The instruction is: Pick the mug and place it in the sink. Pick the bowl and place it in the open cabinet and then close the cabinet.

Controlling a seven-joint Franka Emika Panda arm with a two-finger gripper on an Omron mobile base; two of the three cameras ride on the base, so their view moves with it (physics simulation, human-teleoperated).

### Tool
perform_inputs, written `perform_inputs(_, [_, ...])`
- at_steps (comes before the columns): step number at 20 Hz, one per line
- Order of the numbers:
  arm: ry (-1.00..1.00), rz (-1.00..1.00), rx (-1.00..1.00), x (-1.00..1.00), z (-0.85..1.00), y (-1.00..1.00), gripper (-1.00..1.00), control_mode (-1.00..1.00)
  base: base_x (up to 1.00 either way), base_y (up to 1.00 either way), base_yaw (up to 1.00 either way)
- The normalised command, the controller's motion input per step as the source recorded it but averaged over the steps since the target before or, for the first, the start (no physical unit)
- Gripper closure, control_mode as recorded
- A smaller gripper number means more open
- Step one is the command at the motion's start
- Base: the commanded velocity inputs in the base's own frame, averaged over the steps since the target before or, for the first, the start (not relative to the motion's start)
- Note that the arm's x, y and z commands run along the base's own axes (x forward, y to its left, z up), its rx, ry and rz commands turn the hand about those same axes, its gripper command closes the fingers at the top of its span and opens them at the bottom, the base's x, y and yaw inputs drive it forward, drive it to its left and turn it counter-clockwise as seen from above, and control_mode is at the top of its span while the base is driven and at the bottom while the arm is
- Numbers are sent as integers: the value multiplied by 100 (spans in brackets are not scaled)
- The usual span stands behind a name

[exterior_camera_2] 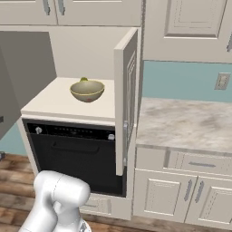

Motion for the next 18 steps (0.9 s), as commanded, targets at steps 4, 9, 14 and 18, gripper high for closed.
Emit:
perform_inputs(4, [-10,0,0,-22,44,-11,-100,-100,0,0,0])
perform_inputs(9, [0,0,1,-5,25,-37,-100,-100,0,0,0])
perform_inputs(14, [0,0,1,-5,6,-59,-100,-100,0,0,0])
perform_inputs(18, [0,0,0,-12,-1,-78,-100,-100,0,0,0])
